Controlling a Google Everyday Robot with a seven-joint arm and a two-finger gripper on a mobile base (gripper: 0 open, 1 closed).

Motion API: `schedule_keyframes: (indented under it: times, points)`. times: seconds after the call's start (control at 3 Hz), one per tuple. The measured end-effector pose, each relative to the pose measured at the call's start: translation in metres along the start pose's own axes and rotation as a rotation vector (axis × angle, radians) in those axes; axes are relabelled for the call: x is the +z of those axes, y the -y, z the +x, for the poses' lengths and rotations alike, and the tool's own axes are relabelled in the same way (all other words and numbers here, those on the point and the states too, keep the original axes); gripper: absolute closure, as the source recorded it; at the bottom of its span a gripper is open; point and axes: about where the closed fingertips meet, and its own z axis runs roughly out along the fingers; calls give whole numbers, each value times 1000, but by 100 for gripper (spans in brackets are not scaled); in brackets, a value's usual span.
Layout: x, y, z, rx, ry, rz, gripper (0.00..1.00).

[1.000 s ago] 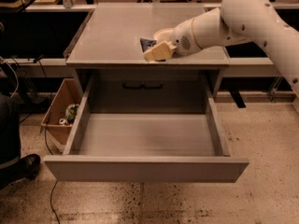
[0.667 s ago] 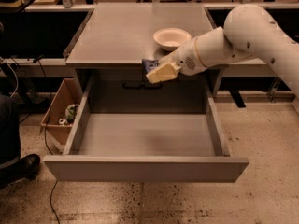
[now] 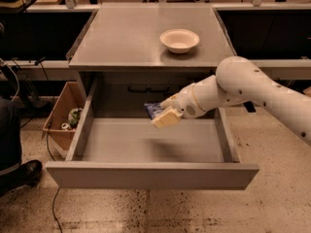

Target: Place rxbar blueberry into top drawer

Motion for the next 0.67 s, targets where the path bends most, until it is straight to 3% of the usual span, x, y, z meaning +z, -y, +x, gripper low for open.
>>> schedule_keyframes:
  times: [0.67]
  points:
    - [61, 18, 53, -8, -83, 54, 100]
